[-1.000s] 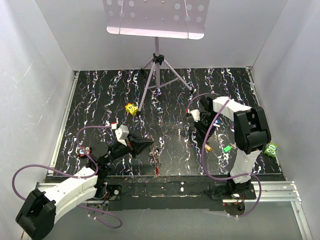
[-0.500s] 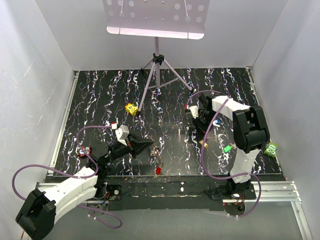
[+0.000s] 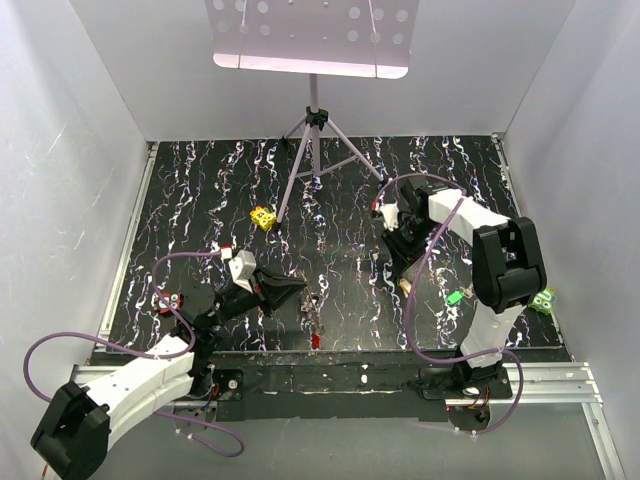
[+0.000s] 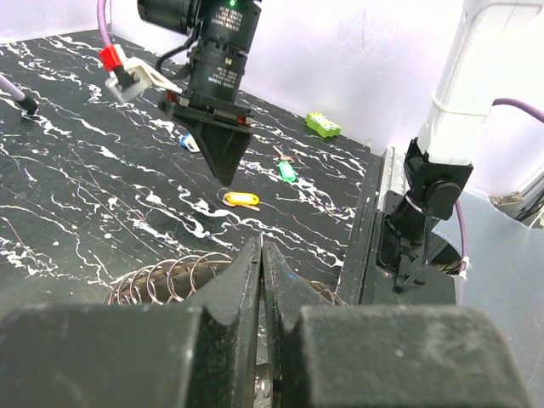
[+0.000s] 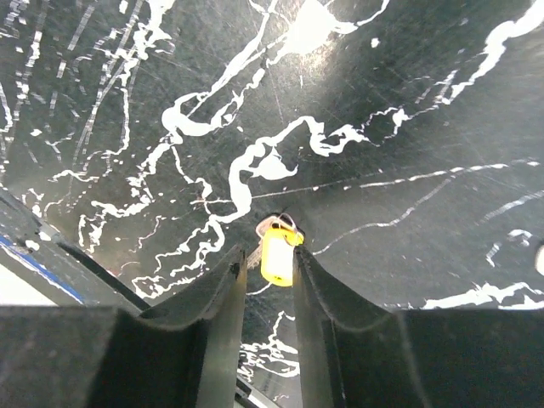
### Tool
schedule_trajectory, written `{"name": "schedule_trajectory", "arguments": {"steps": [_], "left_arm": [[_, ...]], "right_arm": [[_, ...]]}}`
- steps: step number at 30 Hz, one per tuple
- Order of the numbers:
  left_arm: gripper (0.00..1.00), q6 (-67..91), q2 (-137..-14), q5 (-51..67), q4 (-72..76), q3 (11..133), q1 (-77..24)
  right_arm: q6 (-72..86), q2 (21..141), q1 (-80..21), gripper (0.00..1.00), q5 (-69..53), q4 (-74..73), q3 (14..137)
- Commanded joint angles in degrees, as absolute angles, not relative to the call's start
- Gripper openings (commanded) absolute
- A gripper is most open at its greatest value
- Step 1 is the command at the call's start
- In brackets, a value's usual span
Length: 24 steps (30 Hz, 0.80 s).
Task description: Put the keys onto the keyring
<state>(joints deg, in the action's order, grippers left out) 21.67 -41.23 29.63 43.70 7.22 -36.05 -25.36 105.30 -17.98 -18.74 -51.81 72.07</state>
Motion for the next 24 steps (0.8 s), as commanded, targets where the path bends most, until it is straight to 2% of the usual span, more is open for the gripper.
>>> {"name": "schedule_trajectory", "arguments": {"steps": [1, 6, 10, 12, 16, 24], "left_arm": [[0.0, 22.6, -39.4, 30.6, 46.0, 8.7, -35.9], [0.0, 24.6, -41.4, 34.4, 52.0, 8.8, -35.9], [0.0, 24.8, -43.9, 36.7, 55.2, 10.4, -35.9], [0.0, 23.7, -44.8, 37.7, 54.7, 11.8, -35.8], [0.0, 22.1, -46.4, 38.8, 52.7, 14.6, -35.9], [0.0, 23.0, -48.3, 37.7, 54.3, 16.4, -36.1]], "right_arm": [[-26.5, 99.0, -16.7, 0.36, -19.9, -54.2, 78.3], [-33.4, 93.4, -16.8, 0.37, -31.2, -57.2, 84.1], [-49.0, 86.8, -18.5, 0.43, -57.2, -57.5, 81.8], [-55.0, 83.5, -20.2, 0.53, -68.5, -55.3, 78.9], [-54.1, 86.0, -28.7, 0.56, -68.8, -58.2, 86.0], [-44.6, 86.2, -36.8, 0.52, -64.3, -53.2, 87.1]]}}
